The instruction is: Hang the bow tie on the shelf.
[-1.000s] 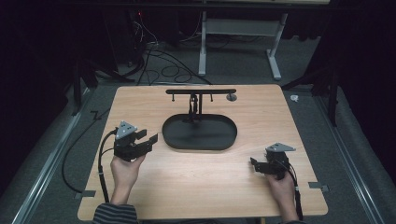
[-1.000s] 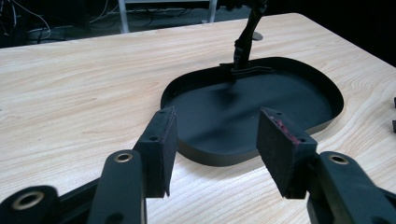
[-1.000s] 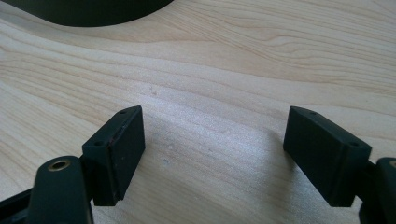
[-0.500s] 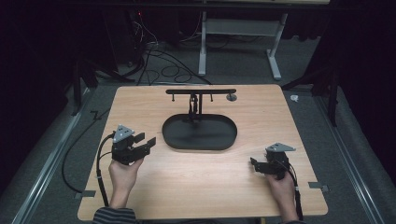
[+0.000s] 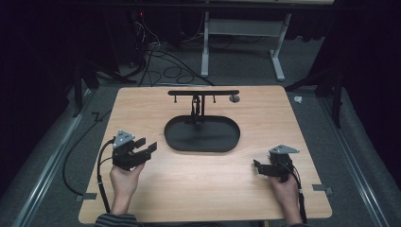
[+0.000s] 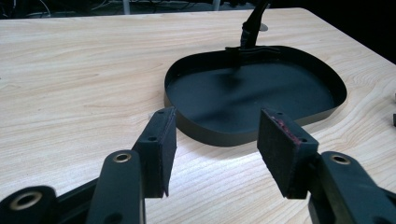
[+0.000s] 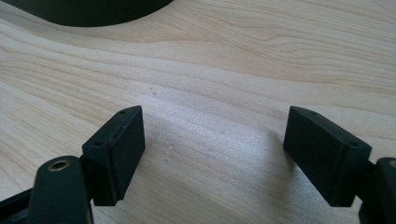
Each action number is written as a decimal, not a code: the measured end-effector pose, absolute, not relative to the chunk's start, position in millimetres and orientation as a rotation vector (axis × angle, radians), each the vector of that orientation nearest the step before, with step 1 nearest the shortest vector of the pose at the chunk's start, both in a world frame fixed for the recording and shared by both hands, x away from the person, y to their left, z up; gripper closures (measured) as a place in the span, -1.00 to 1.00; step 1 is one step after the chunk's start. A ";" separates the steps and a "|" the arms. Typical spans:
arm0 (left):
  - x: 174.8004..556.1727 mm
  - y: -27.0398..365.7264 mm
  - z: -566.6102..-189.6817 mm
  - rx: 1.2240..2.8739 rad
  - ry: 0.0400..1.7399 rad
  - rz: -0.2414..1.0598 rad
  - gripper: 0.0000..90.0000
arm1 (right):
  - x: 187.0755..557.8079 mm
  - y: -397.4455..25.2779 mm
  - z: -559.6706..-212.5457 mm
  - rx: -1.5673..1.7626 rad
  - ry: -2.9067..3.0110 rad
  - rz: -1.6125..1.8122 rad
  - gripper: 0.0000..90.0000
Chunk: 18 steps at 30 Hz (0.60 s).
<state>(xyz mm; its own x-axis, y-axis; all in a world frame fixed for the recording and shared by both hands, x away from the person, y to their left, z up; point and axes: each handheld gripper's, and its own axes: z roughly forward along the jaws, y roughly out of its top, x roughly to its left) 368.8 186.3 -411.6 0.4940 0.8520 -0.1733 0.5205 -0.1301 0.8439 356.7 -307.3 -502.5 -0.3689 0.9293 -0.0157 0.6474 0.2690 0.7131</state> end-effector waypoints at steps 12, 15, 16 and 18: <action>364.1 191.6 -422.8 1.788 1.193 0.417 0.06 | 356.7 -307.3 -502.5 1.424 2.111 0.872 -0.52; 361.9 192.6 -425.7 1.788 1.200 0.417 0.05 | 356.7 -307.3 -502.5 1.424 2.111 0.872 -0.52; 361.4 193.0 -426.1 1.787 1.202 0.417 0.05 | 356.7 -307.3 -502.5 1.424 2.111 0.872 -0.52; 360.6 194.2 -426.9 1.784 1.203 0.416 0.05 | 356.7 -307.3 -502.5 1.423 2.111 0.872 -0.52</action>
<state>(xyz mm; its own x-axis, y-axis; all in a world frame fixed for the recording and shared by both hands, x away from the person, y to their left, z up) 360.6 194.2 -426.9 0.4663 0.8613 -0.2020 0.5525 -0.1052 0.8269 356.7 -307.3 -502.5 -0.3688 0.9294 -0.0158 0.6474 0.2690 0.7131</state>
